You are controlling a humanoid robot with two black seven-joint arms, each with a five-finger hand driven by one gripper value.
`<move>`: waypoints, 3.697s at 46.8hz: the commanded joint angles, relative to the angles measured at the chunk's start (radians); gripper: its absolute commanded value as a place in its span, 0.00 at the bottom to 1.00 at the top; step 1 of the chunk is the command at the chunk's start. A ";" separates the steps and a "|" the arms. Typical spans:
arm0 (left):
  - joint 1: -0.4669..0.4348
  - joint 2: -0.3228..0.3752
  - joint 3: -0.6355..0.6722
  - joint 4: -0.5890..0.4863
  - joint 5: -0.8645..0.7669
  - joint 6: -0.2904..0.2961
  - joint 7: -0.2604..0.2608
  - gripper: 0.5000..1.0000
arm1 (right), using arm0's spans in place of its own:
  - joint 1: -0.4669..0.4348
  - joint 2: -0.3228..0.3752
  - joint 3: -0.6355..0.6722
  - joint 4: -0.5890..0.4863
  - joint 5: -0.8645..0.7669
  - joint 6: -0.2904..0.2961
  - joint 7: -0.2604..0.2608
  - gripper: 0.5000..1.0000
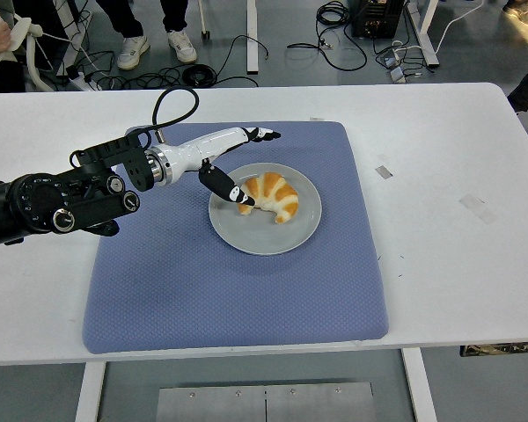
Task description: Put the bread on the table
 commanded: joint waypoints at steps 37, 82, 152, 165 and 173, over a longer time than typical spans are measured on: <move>-0.006 -0.004 0.036 -0.044 -0.004 -0.017 0.053 0.96 | 0.000 0.000 0.000 0.000 0.000 0.000 0.000 1.00; 0.000 -0.027 0.037 -0.044 0.018 -0.011 0.037 0.57 | -0.001 0.000 0.000 0.000 0.000 0.000 0.000 1.00; -0.041 0.067 0.036 -0.055 0.048 -0.017 0.022 0.00 | 0.000 0.000 0.000 -0.001 0.000 0.000 0.000 1.00; -0.040 0.149 0.034 -0.074 0.047 -0.016 0.020 0.00 | 0.000 0.000 0.000 0.000 0.000 0.000 0.000 1.00; -0.035 0.194 0.031 -0.091 0.047 -0.016 0.007 0.00 | -0.001 0.000 0.000 0.000 0.000 0.000 0.000 1.00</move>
